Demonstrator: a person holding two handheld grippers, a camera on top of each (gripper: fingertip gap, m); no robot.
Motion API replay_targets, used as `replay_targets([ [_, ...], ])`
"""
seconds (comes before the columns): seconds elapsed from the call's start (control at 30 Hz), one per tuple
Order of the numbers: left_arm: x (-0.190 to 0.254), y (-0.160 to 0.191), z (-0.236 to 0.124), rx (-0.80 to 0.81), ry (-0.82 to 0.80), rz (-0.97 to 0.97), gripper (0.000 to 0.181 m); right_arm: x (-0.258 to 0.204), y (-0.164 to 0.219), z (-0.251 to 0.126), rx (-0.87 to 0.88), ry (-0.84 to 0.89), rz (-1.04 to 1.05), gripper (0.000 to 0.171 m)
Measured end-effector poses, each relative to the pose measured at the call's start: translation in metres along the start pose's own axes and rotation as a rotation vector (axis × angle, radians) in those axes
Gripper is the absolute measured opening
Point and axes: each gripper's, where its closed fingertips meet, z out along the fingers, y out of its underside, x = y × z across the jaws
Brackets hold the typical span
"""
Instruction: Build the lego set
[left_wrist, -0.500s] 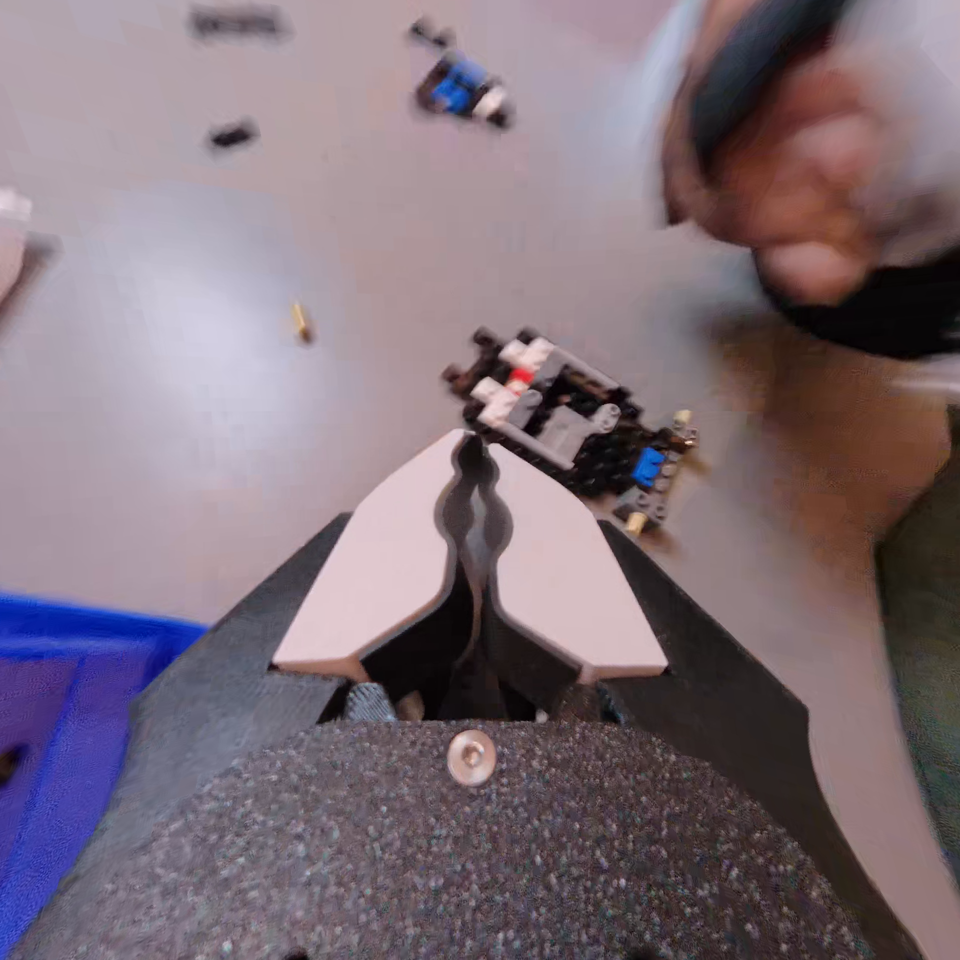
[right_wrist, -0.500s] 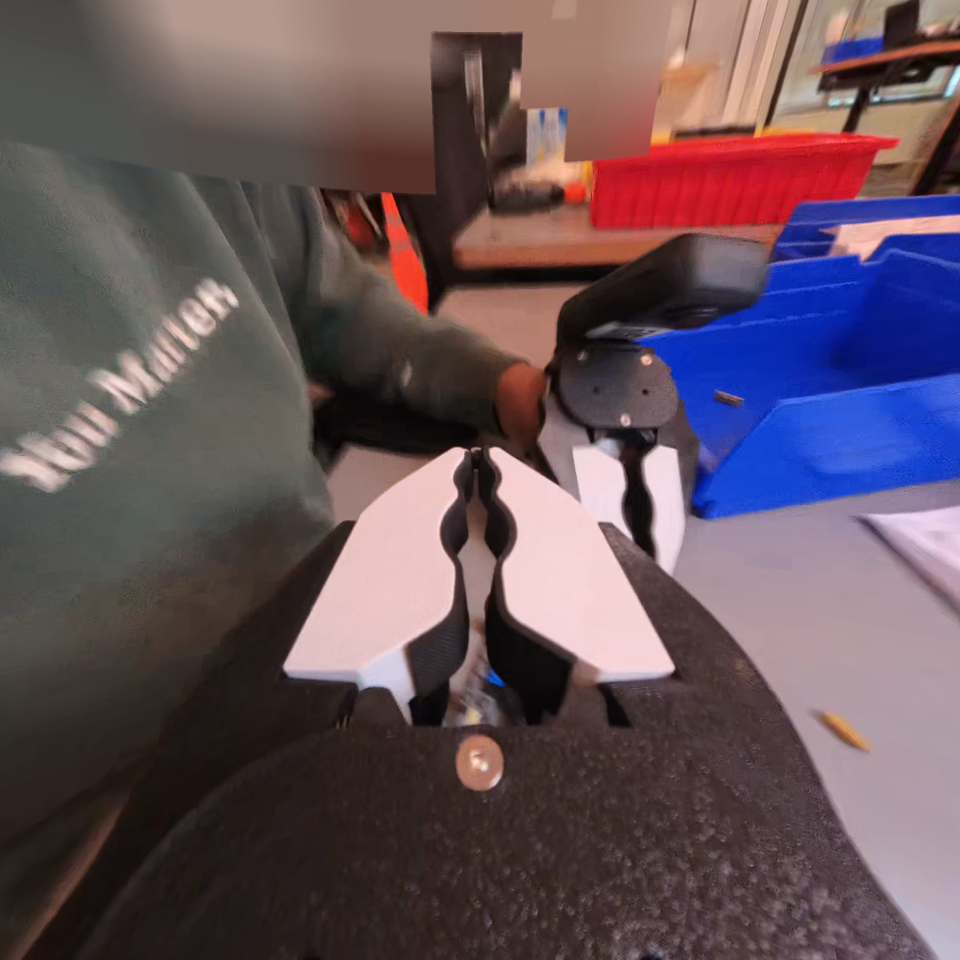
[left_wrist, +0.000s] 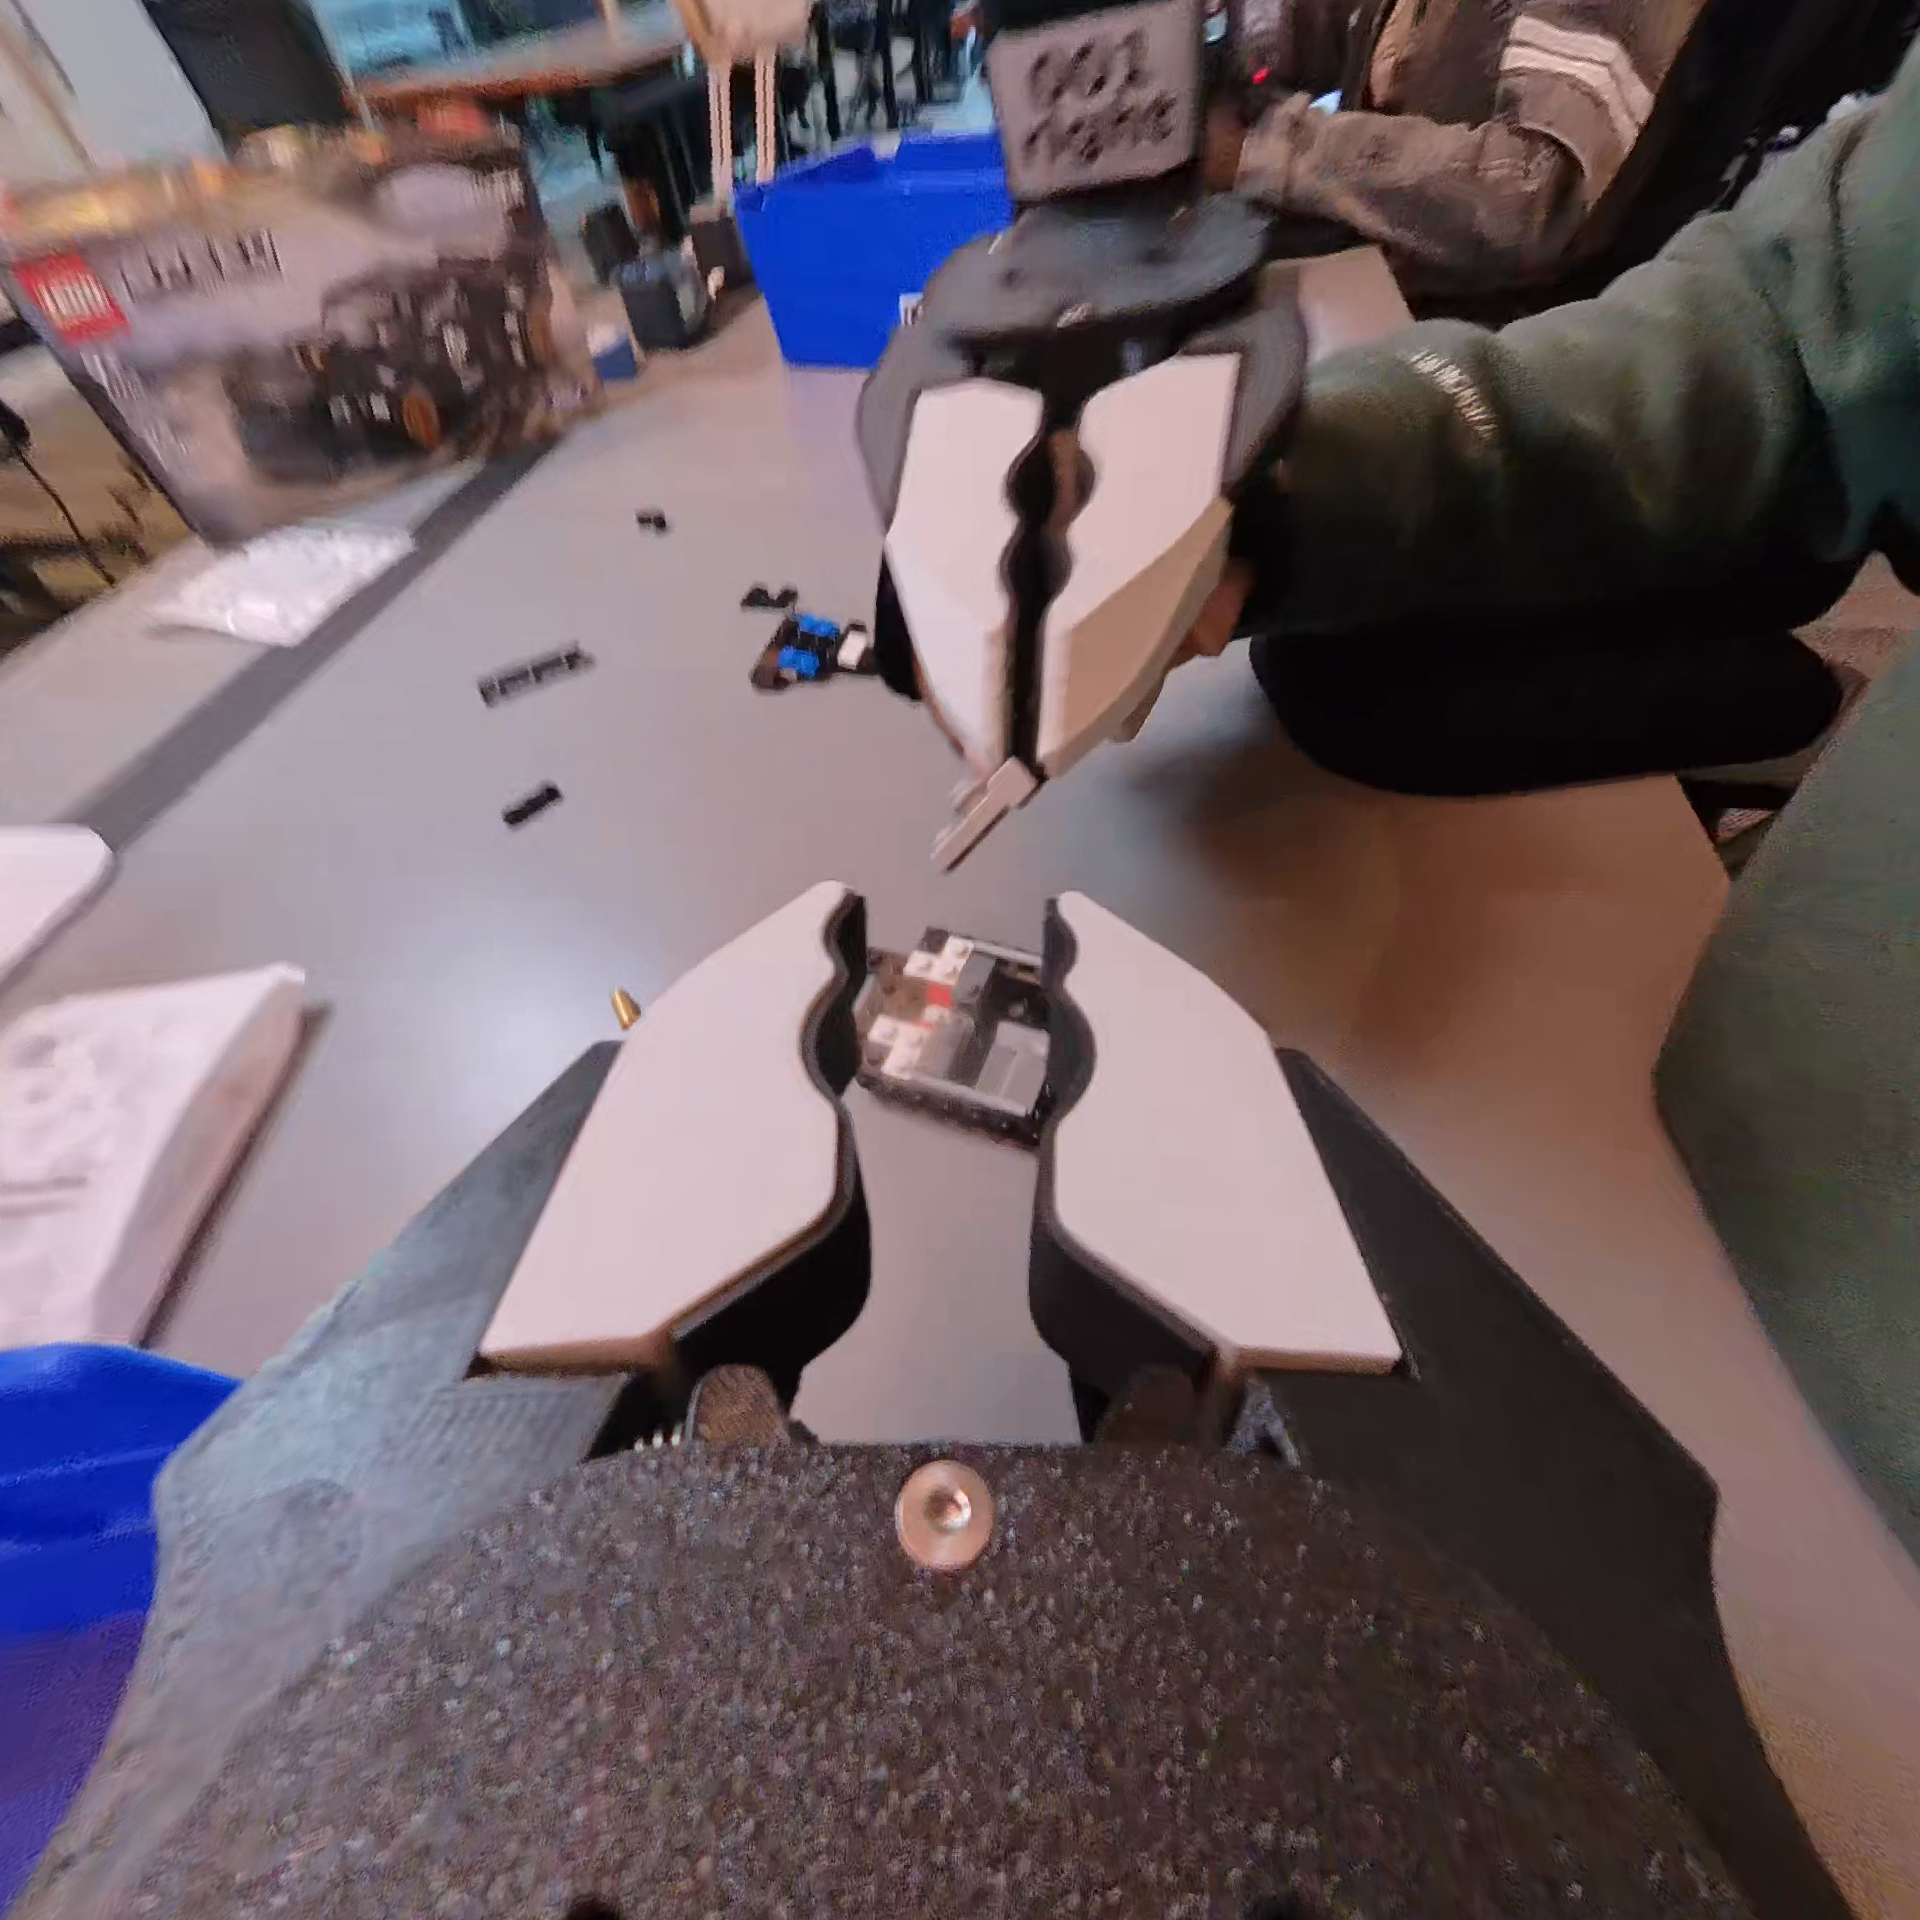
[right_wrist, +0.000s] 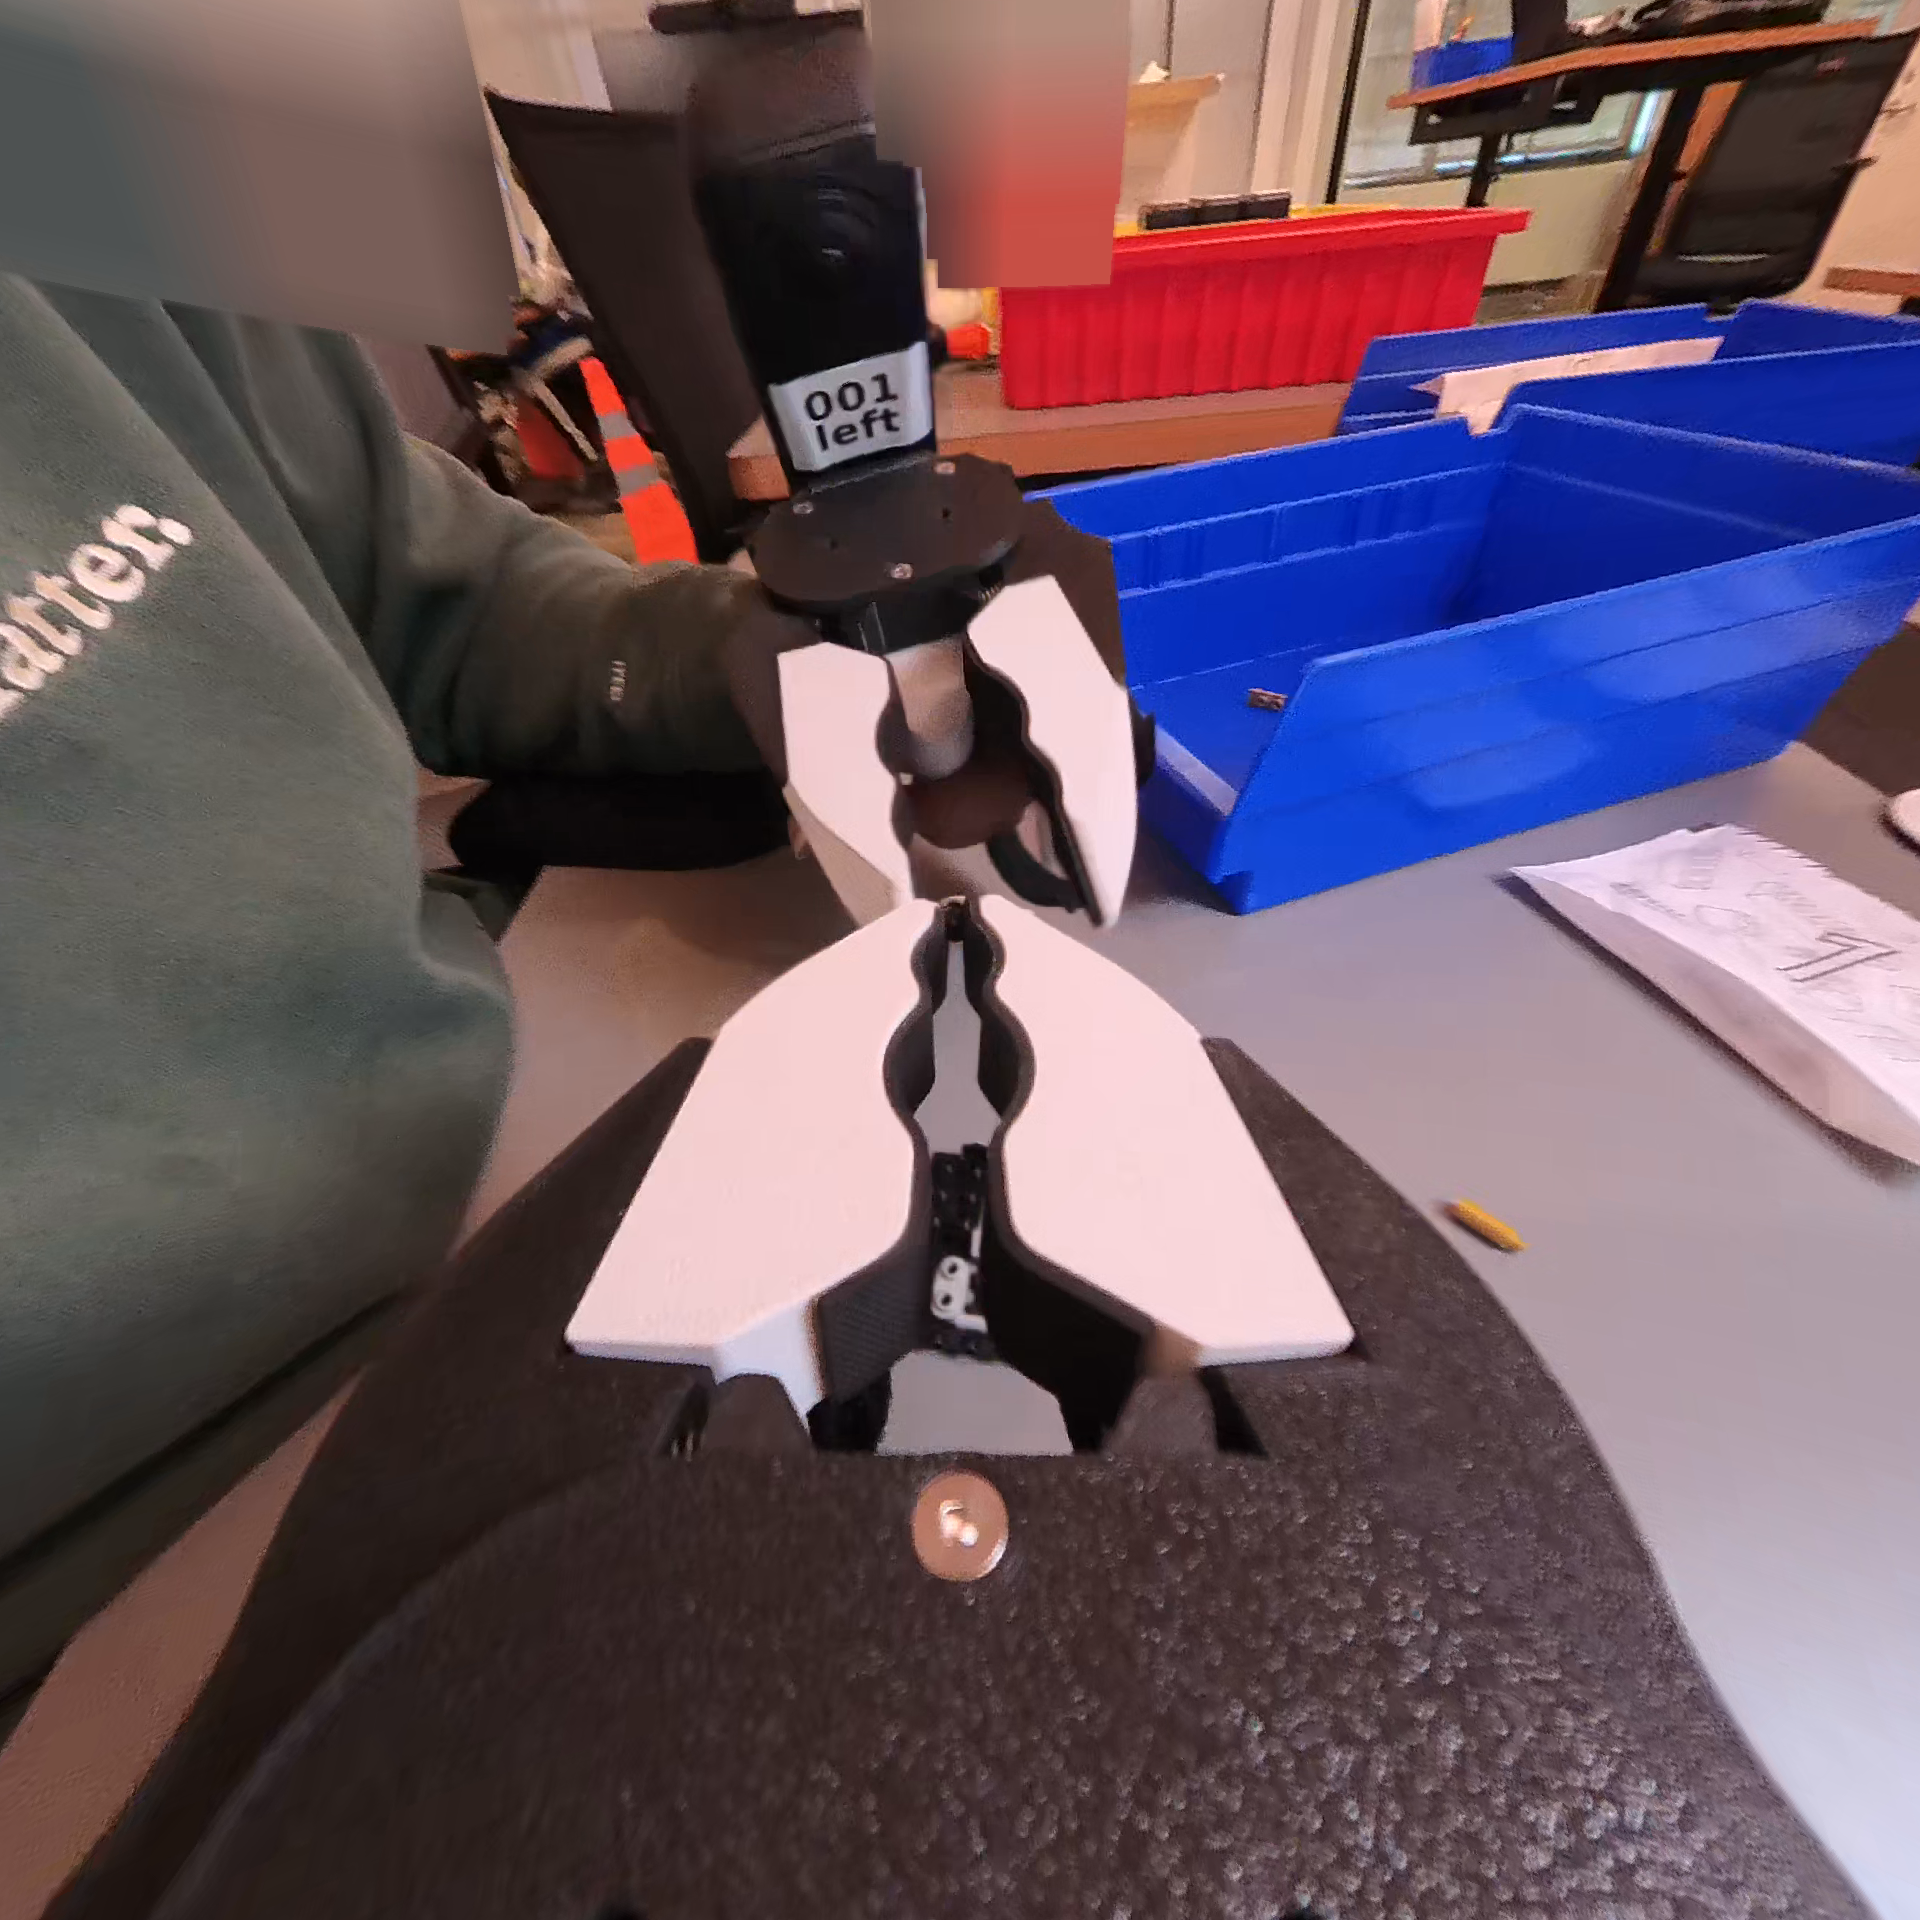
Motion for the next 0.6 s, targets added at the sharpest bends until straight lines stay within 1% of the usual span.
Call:
replay_targets([
  [0.03,0.001,-0.004,-0.002,0.019,-0.017,0.059,0.038,-0.002,0.001,0.001,0.001,-0.021,0.019,0.003],
  [0.1,0.008,-0.005,-0.002,0.004,-0.019,0.17,0.037,-0.004,0.002,0.003,0.003,-0.05,0.049,0.003],
  [0.13,0.013,-0.003,0.0,-0.009,-0.008,0.202,0.032,-0.006,0.003,0.006,-0.006,-0.066,0.064,0.003],
  [0.2,0.013,0.001,0.003,-0.05,-0.035,0.243,0.012,-0.008,0.007,0.01,-0.029,-0.092,0.09,0.003],
  [0.23,0.012,0.003,0.003,-0.075,-0.048,0.265,0.008,-0.008,0.008,0.012,-0.035,-0.095,0.102,0.003],
  [0.27,0.011,0.003,0.002,-0.083,-0.051,0.239,0.008,-0.009,0.005,0.011,-0.021,-0.099,0.114,0.003],
  [0.3,0.014,0.001,0.001,-0.081,-0.02,0.163,0.008,-0.011,0.002,0.011,-0.004,-0.116,0.133,0.002],
  [0.33,0.019,0.0,0.0,-0.077,0.029,0.071,0.008,-0.014,-0.001,0.011,0.007,-0.122,0.139,0.002],
  [0.4,0.029,-0.001,0.001,-0.016,0.162,-0.12,0.007,-0.018,-0.002,0.011,0.016,-0.141,0.155,0.001],
  [0.47,0.031,-0.003,0.005,0.029,0.24,-0.284,0.007,-0.014,0.0,0.009,0.055,-0.145,0.215,0.001],
  [0.53,0.03,0.0,0.01,0.018,0.282,-0.345,0.007,-0.01,0.003,0.007,0.051,-0.123,0.21,0.001],
  [0.6,0.027,0.003,0.013,0.001,0.288,-0.359,0.007,-0.006,0.006,0.006,0.036,-0.103,0.194,0.001],
])
